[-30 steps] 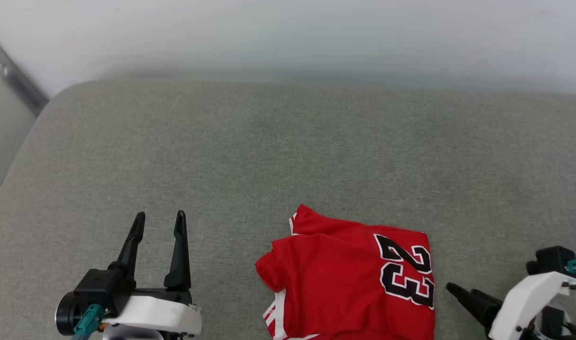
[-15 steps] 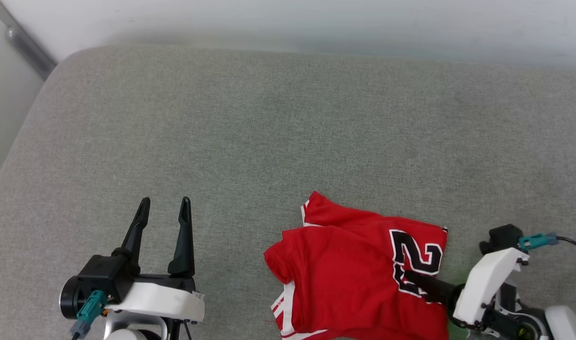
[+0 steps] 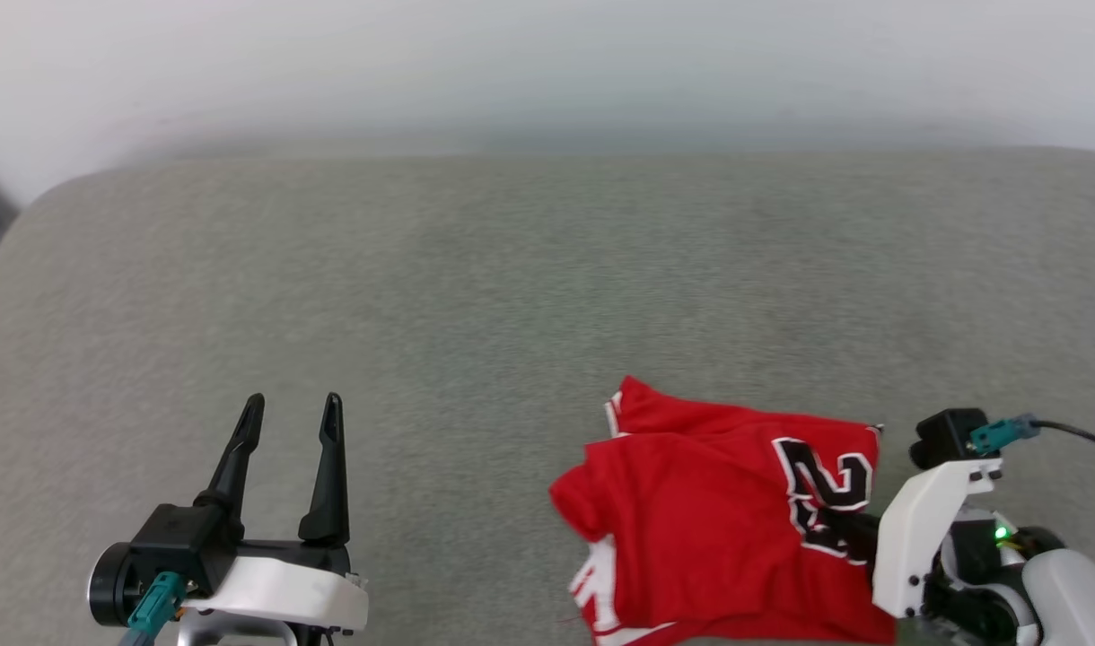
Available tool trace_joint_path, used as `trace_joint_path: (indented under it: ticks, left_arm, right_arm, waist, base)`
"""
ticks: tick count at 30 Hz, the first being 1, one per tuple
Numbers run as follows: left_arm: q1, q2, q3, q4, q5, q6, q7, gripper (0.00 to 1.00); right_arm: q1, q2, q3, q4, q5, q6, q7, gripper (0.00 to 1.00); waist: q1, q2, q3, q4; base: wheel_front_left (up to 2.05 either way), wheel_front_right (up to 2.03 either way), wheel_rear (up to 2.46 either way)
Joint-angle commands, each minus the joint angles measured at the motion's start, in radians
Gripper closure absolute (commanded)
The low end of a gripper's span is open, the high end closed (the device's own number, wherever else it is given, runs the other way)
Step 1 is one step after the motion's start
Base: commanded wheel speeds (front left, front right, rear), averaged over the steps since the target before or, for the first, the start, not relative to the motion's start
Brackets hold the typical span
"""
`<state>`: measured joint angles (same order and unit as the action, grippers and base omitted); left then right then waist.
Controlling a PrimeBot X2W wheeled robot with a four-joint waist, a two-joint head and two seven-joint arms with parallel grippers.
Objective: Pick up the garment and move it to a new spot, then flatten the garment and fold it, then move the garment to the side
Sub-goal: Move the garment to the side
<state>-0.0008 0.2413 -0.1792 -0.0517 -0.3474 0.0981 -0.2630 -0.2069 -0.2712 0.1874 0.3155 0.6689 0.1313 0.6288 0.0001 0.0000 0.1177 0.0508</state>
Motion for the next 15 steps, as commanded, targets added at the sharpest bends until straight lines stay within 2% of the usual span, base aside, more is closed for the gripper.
trace_joint_path:
  ticks: [1, 9, 15]
  left_arm:
    - [0.008, 0.006, 0.001, -0.011, 0.004, 0.001, -0.001, 0.00]
    - [-0.009, 0.024, -0.005, -0.048, 0.013, -0.003, 0.002, 0.00]
    - [-0.061, 0.048, -0.010, -0.086, 0.021, -0.017, 0.014, 0.00]
  right_arm:
    - [-0.022, -0.023, -0.002, 0.015, -0.038, -0.001, -0.010, 1.00]
    - [-0.112, -0.042, -0.018, 0.079, -0.161, -0.001, -0.060, 1.00]
    - [-0.222, -0.033, -0.043, 0.138, -0.223, -0.001, -0.151, 1.00]
  waist:
    - [-0.0001, 0.0000, -0.017, -0.077]
    - [-0.0001, 0.0000, 0.032, -0.264]
    - [-0.0001, 0.0000, 0.134, -0.381]
  base:
    - [0.00, 0.00, 0.00]
    - [0.00, 0.00, 0.00]
    - [0.00, 0.00, 0.00]
